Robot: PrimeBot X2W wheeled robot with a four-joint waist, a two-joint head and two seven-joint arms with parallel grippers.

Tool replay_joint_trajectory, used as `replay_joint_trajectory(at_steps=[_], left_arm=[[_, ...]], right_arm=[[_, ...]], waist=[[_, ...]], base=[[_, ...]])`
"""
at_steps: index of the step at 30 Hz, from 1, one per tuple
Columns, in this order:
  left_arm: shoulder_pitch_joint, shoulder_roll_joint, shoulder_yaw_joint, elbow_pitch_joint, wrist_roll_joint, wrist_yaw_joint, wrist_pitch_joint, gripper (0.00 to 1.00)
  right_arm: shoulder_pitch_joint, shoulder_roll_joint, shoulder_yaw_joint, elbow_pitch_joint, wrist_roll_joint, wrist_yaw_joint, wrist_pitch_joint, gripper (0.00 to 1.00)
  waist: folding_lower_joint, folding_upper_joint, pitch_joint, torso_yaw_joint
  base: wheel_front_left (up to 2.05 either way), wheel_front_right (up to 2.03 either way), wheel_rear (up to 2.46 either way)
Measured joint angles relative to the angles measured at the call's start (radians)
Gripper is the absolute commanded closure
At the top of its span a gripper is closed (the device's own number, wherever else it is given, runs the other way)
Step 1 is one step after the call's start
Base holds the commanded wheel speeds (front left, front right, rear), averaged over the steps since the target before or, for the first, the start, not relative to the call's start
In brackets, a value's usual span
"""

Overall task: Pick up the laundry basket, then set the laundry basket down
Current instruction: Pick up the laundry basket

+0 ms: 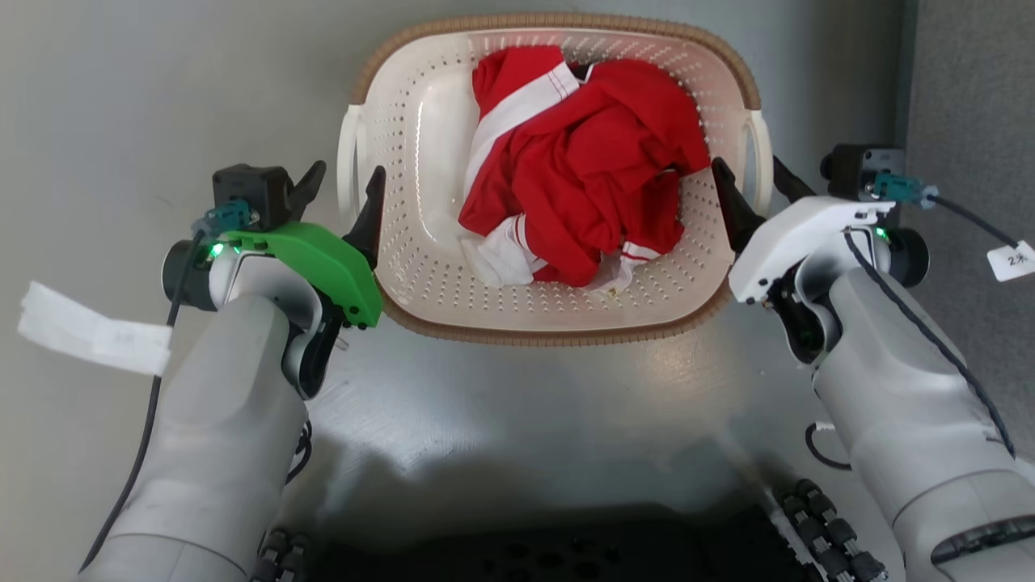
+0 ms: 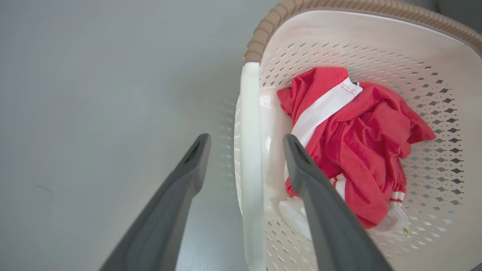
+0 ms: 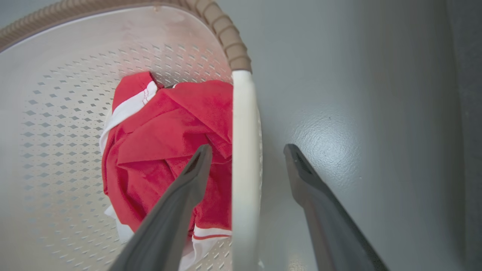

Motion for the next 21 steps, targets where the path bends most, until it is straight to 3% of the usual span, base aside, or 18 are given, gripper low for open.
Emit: replay_joint_trajectory(at_steps=[9, 10, 13, 14, 15, 16, 21], left_arm=[[-0.063, -0.001, -0.043, 0.049, -0.06, 0.0, 0.02, 0.0], [-0.067, 0.0, -0.048, 0.054, -0.066, 0.0, 0.015, 0.0], [-0.073, -0.001, -0.065, 0.062, -0.086, 0.0, 0.012, 0.0], [-0.074, -0.001, -0.07, 0.064, -0.097, 0.0, 0.012, 0.53], [-0.077, -0.001, -0.076, 0.066, -0.105, 0.0, 0.012, 0.84], [-0.077, -0.001, -0.083, 0.067, -0.11, 0.0, 0.011, 1.0], [-0.079, -0.003, -0.121, 0.081, -0.139, 0.001, -0.006, 1.0]], right_arm=[[-0.065, 0.0, 0.015, 0.058, 0.009, 0.009, -0.011, 0.0], [-0.069, 0.001, 0.017, 0.065, 0.009, 0.009, -0.017, 0.1], [-0.079, 0.001, 0.026, 0.079, 0.011, 0.011, -0.027, 0.69], [-0.083, 0.001, 0.03, 0.083, 0.011, 0.013, -0.027, 0.84], [-0.087, 0.001, 0.034, 0.088, 0.011, 0.016, -0.03, 1.0], [-0.092, 0.001, 0.038, 0.093, 0.011, 0.016, -0.037, 1.0], [-0.105, 0.005, 0.048, 0.118, 0.02, 0.017, -0.054, 1.0]], waist=[[0.0, 0.0, 0.06, -0.003], [0.0, 0.0, 0.064, -0.003], [-0.0001, 0.0, 0.069, -0.001], [0.0, 0.0, 0.07, 0.0], [0.0, 0.0, 0.071, 0.001], [0.0, 0.0, 0.071, 0.002], [0.0, 0.0, 0.062, 0.005]], base=[[0.0, 0.0, 0.0], [0.0, 0.0, 0.0], [0.0, 0.0, 0.0], [0.0, 0.0, 0.0], [0.0, 0.0, 0.0], [0.0, 0.0, 0.0], [0.0, 0.0, 0.0]])
